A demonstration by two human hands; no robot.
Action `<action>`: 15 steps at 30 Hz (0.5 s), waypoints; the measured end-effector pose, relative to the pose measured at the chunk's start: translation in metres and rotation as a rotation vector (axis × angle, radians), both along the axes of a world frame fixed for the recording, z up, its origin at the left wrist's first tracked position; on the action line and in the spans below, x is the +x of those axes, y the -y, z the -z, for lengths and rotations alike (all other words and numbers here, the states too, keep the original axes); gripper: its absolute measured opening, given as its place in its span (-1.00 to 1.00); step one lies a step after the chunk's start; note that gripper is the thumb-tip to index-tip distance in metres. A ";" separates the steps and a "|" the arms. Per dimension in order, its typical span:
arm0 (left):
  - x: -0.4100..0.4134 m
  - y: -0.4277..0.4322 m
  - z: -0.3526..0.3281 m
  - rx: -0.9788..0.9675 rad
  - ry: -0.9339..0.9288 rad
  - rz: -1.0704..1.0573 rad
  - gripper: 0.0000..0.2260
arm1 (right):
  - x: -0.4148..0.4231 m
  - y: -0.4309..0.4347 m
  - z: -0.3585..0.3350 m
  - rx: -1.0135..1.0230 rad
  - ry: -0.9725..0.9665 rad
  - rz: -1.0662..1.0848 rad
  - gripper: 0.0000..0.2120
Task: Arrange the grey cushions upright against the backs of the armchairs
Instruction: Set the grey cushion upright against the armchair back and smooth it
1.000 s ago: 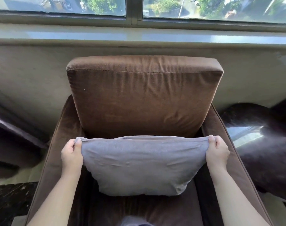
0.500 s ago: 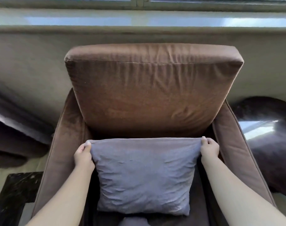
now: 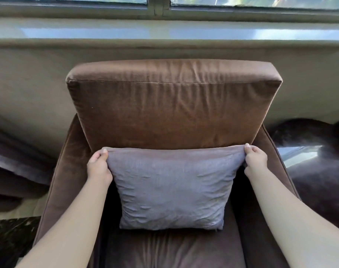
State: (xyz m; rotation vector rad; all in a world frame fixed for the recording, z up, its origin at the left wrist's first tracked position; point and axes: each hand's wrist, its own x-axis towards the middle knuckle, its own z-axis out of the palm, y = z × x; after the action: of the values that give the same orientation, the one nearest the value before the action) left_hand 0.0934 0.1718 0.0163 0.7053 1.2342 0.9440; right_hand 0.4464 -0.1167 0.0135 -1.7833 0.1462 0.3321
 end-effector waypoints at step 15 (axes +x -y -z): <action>0.005 -0.013 -0.006 -0.107 -0.064 0.044 -0.91 | 0.017 -0.017 0.005 0.037 -0.127 0.019 -0.74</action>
State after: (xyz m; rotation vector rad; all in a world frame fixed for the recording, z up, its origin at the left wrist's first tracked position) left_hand 0.0984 0.1844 0.0225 0.6801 1.3104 0.8183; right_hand 0.4638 -0.1000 0.0087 -1.7236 0.2458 0.4318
